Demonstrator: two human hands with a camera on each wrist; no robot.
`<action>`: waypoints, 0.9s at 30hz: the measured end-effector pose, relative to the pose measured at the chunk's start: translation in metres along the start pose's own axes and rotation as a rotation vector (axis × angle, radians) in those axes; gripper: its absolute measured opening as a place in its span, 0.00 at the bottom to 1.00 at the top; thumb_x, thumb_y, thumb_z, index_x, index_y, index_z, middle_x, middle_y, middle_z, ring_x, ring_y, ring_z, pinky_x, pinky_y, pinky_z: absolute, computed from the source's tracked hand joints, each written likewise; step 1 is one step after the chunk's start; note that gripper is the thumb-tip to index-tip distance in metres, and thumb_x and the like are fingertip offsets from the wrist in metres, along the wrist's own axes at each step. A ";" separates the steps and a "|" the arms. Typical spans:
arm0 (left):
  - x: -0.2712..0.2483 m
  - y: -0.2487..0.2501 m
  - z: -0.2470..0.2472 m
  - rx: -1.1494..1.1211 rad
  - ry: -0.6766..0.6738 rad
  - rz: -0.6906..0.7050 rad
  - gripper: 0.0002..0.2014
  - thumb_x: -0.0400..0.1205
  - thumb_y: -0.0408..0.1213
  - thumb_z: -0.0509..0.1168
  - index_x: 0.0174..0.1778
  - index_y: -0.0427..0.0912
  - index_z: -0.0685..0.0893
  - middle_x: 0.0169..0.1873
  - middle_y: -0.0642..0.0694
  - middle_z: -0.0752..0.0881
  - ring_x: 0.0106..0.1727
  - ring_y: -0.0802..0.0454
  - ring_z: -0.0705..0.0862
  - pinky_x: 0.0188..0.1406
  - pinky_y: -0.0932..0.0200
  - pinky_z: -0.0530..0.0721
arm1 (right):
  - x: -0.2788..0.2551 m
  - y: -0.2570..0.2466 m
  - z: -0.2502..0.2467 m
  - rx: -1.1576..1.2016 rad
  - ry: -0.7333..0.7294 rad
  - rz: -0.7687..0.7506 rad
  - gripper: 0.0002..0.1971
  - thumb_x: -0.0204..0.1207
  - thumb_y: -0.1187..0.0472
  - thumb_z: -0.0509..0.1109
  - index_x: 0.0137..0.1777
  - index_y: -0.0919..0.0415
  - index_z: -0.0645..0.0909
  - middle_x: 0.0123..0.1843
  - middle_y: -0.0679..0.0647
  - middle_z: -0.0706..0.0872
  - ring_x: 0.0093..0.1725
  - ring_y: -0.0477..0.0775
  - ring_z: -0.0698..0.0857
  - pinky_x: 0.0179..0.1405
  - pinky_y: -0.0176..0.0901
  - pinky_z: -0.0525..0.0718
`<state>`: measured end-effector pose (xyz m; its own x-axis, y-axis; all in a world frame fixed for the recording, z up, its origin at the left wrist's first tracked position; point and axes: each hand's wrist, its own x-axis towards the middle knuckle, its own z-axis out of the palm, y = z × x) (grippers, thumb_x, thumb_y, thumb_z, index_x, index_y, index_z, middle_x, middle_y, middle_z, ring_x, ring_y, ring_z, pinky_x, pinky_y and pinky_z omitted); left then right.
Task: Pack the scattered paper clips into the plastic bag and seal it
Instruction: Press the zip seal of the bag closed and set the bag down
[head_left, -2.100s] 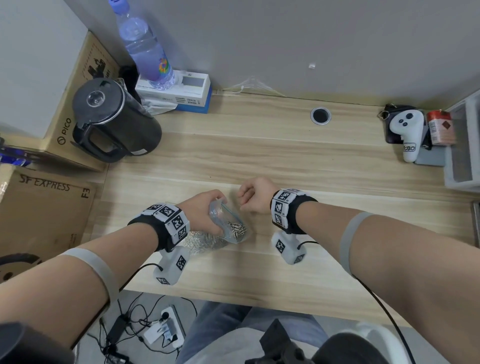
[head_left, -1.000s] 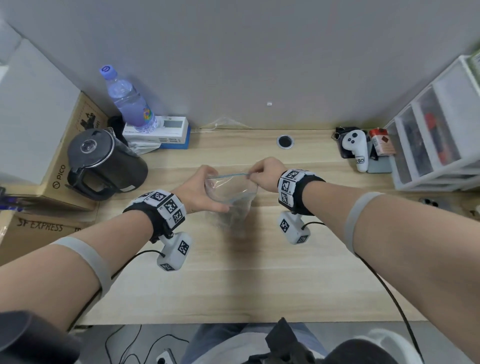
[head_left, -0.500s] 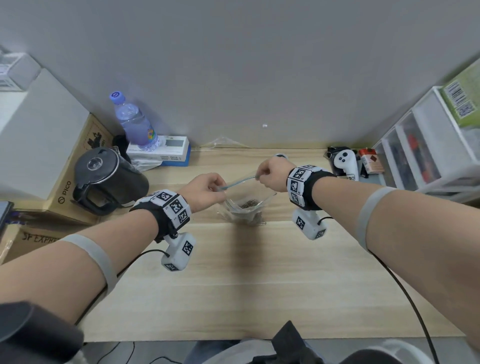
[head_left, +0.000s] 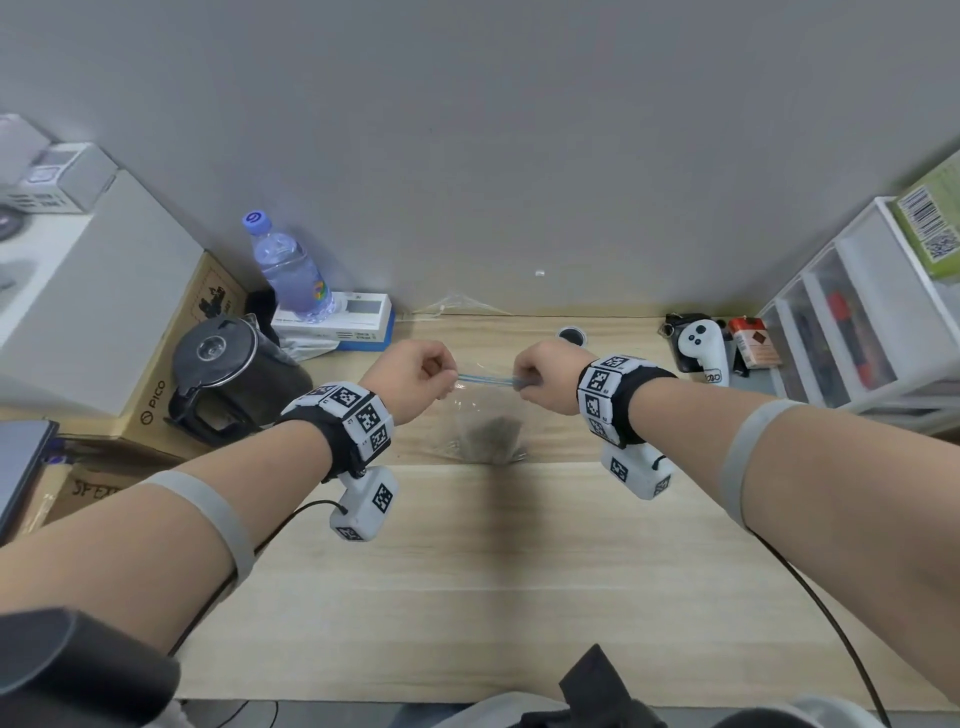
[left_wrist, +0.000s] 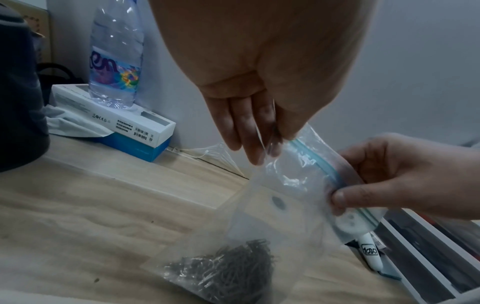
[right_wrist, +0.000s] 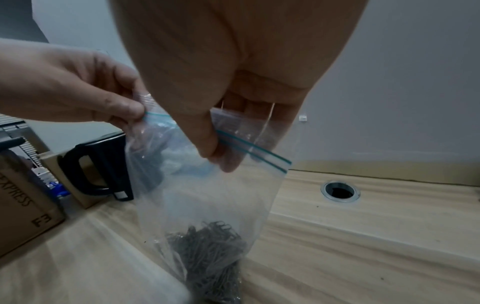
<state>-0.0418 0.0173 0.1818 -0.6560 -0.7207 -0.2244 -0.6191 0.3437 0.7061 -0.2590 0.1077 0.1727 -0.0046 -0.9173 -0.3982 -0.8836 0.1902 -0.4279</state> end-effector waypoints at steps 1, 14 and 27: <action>0.001 0.002 -0.001 -0.006 0.015 0.009 0.06 0.82 0.32 0.67 0.40 0.44 0.85 0.34 0.45 0.91 0.38 0.47 0.89 0.43 0.53 0.88 | 0.001 0.000 -0.003 0.004 -0.004 -0.010 0.05 0.75 0.59 0.70 0.41 0.47 0.81 0.39 0.40 0.82 0.45 0.52 0.84 0.43 0.41 0.80; 0.012 0.030 -0.001 -0.240 0.022 -0.066 0.05 0.84 0.31 0.67 0.42 0.39 0.85 0.34 0.41 0.92 0.37 0.51 0.91 0.49 0.55 0.89 | 0.006 -0.014 -0.032 0.163 0.097 -0.078 0.08 0.74 0.49 0.75 0.47 0.53 0.85 0.40 0.43 0.84 0.44 0.50 0.84 0.45 0.40 0.80; 0.004 0.023 0.003 -0.492 -0.074 -0.303 0.05 0.81 0.28 0.71 0.40 0.37 0.83 0.42 0.32 0.93 0.41 0.46 0.91 0.53 0.50 0.89 | 0.012 -0.018 -0.011 0.445 -0.053 -0.040 0.05 0.78 0.56 0.72 0.44 0.56 0.85 0.36 0.49 0.90 0.38 0.46 0.86 0.52 0.46 0.85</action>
<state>-0.0601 0.0240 0.1947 -0.5205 -0.6932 -0.4986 -0.5216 -0.2042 0.8284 -0.2481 0.0896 0.1849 0.0596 -0.9102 -0.4099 -0.5952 0.2972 -0.7466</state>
